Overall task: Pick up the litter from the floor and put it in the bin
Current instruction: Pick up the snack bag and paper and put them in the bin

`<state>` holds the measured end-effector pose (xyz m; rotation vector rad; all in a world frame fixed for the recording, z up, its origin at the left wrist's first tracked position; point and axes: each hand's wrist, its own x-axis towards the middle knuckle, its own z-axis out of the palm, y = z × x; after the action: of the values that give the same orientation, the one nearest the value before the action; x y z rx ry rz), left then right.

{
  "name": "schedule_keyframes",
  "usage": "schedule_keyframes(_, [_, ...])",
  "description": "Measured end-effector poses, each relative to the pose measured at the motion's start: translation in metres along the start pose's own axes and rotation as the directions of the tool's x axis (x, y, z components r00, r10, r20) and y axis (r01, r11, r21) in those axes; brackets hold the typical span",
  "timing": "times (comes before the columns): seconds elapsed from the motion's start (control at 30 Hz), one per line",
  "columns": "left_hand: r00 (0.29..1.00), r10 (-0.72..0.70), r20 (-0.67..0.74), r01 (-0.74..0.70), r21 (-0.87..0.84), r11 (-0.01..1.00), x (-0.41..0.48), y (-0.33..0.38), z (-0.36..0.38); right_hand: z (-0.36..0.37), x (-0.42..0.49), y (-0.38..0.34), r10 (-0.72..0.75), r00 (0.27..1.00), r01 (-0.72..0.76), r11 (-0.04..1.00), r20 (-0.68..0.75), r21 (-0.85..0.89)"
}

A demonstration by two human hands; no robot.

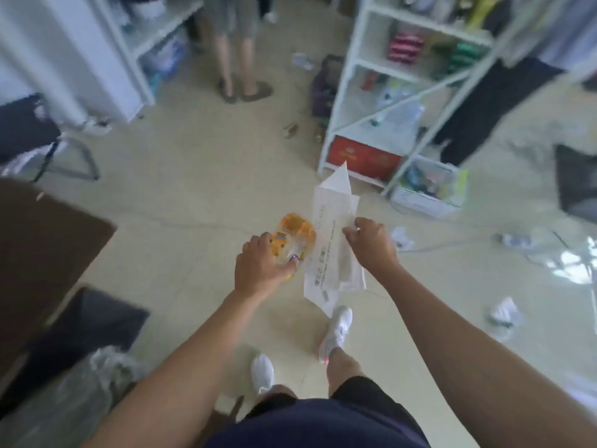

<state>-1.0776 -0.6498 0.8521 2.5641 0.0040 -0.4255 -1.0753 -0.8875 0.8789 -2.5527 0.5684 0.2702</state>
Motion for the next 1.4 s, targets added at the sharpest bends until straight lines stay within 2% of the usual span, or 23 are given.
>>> schedule_keyframes(0.1, [0.979, 0.156, 0.131, -0.166, 0.069, 0.984, -0.014, 0.084, 0.032, -0.062, -0.035, 0.094, 0.188, 0.974, -0.172, 0.977, -0.124, 0.128])
schedule_keyframes(0.27, [0.875, 0.384, 0.295, -0.448, 0.188, 0.874, -0.052, 0.229, 0.123, -0.145, -0.111, 0.267, 0.476, 0.848, -0.384, 0.855, -0.233, 0.349])
schedule_keyframes(0.43, [0.714, 0.504, 0.486, -0.656, 0.213, 0.724, -0.123, 0.368, 0.258, -0.185, -0.204, 0.454, 0.684, 0.684, -0.52, 0.701, -0.254, 0.489])
schedule_keyframes(0.6, [0.493, 0.613, 0.618, -0.823, 0.101, 0.56, -0.225, 0.496, 0.382, -0.214, -0.313, 0.611, 0.86, 0.466, -0.662, 0.494, -0.207, 0.563])
schedule_keyframes(0.83, [0.245, 0.664, 0.706, -0.948, 0.03, 0.318, -0.354, 0.637, 0.512, -0.242, -0.431, 0.765, 0.968, 0.215, -0.772, 0.249, -0.129, 0.584])
schedule_keyframes(0.93, [0.156, 0.655, 0.74, -0.973, 0.0, 0.232, -0.392, 0.686, 0.565, -0.25, -0.46, 0.818, 0.987, 0.131, -0.804, 0.158, -0.089, 0.574])
schedule_keyframes(1.07, [0.083, 0.613, 0.786, -0.979, -0.05, 0.196, -0.425, 0.749, 0.647, -0.261, -0.493, 0.888, 0.999, 0.016, -0.833, 0.031, -0.032, 0.552])
schedule_keyframes(1.2, [0.007, 0.539, 0.842, -0.987, -0.081, 0.14, -0.469, 0.819, 0.717, -0.286, -0.536, 0.949, 0.99, -0.135, -0.812, -0.138, 0.047, 0.568])
schedule_keyframes(1.3, [-0.089, 0.48, 0.873, -0.987, -0.142, 0.075, -0.523, 0.87, 0.766, -0.304, -0.576, 0.997, 0.959, -0.269, -0.745, -0.267, 0.09, 0.611])
schedule_keyframes(1.4, [-0.154, 0.413, 0.897, -0.986, -0.168, -0.001, -0.588, 0.91, 0.811, -0.31, -0.616, 1.038, 0.93, -0.347, -0.686, -0.342, 0.124, 0.643])
